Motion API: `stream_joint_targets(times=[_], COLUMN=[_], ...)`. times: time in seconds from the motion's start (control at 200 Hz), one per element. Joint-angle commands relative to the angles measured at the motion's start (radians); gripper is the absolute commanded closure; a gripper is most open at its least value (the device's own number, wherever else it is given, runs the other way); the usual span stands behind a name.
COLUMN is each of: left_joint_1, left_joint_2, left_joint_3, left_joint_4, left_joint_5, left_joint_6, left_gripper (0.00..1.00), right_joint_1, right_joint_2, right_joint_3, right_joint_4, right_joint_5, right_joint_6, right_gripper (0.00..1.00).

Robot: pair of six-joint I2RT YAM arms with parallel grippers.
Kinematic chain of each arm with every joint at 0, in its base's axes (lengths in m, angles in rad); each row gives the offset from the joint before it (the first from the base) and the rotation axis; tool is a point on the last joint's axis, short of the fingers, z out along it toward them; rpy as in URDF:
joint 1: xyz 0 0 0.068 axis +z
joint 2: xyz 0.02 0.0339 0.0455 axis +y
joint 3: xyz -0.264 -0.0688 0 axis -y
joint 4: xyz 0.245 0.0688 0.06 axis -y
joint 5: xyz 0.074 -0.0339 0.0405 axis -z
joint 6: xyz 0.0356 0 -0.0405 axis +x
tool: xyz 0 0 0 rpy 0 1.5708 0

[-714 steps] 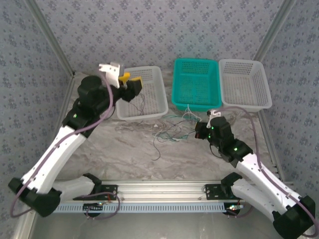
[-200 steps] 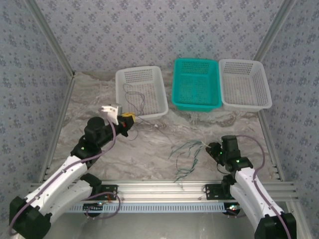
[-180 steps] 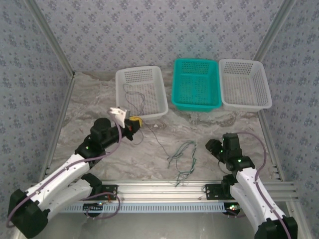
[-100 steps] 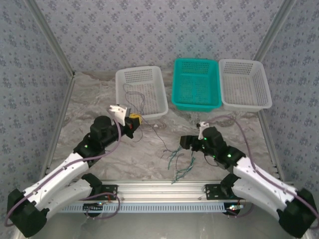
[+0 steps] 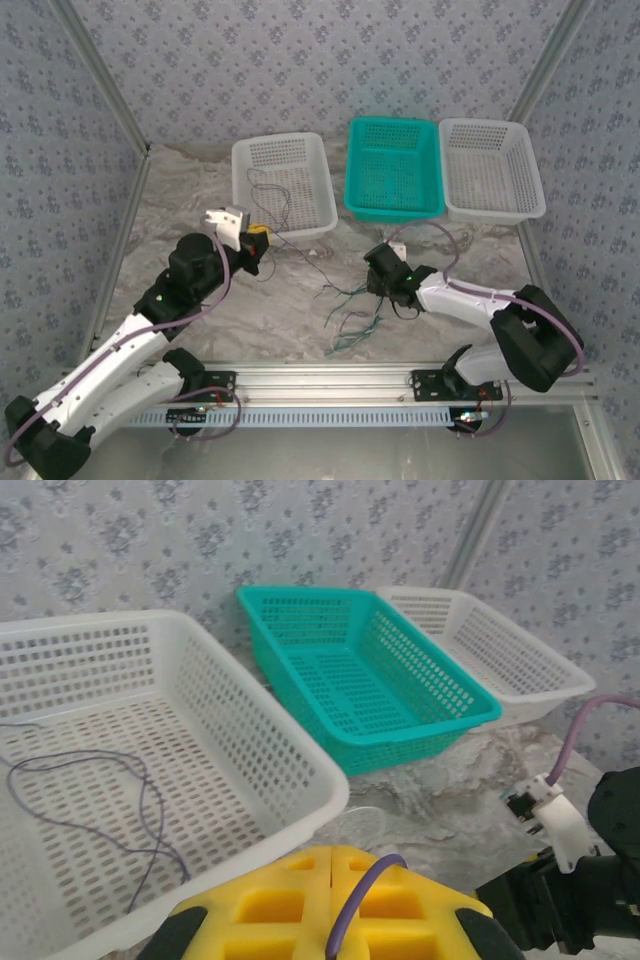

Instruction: Untangle the cables

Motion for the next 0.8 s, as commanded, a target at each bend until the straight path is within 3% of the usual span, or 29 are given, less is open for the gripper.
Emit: stream_joint_targets(times=[0.0,0.11,0.33,0.495,0.63,0.75,0.795], left_joint_1=[-0.002,0.005,0.020,0.020,0.021,0.021,0.022], left_joint_2=[-0.016,-0.013,-0.008,0.005,0.011,0.010,0.009], left_joint_3=[0.040,0.044,0.034,0.013,0.003,-0.016,-0.023], left_joint_4=[-0.041,-0.071,-0.083,-0.062,-0.069,-0.089,-0.102], left_joint_5=[-0.084,-0.127,-0.127,-0.117,-0.123,-0.176,-0.202], left_joint_6=[0.014,0.001,-0.017,-0.045,-0.057,-0.091,-0.110], left_gripper=[1.00,1.00,1.00,1.00,1.00,1.00,1.00], right_joint_1=[-0.036,-0.078,-0.091,-0.090,-0.088,-0.076,-0.070], right_joint_2=[0.025,0.024,0.031,0.120,0.142,0.149,0.149], right_joint_3=[-0.021,-0.044,-0.035,-0.024,-0.025,-0.032,-0.033], right_joint_4=[0.057,0.077,0.119,0.149,0.168,0.181,0.180], right_joint_5=[-0.039,-0.081,-0.205,-0.258,-0.275,-0.275,-0.261], right_joint_6=[0.034,0.054,-0.004,-0.016,0.007,0.028,0.030], right_gripper=[0.74,0.80,0.57,0.57,0.66,0.85,1.00])
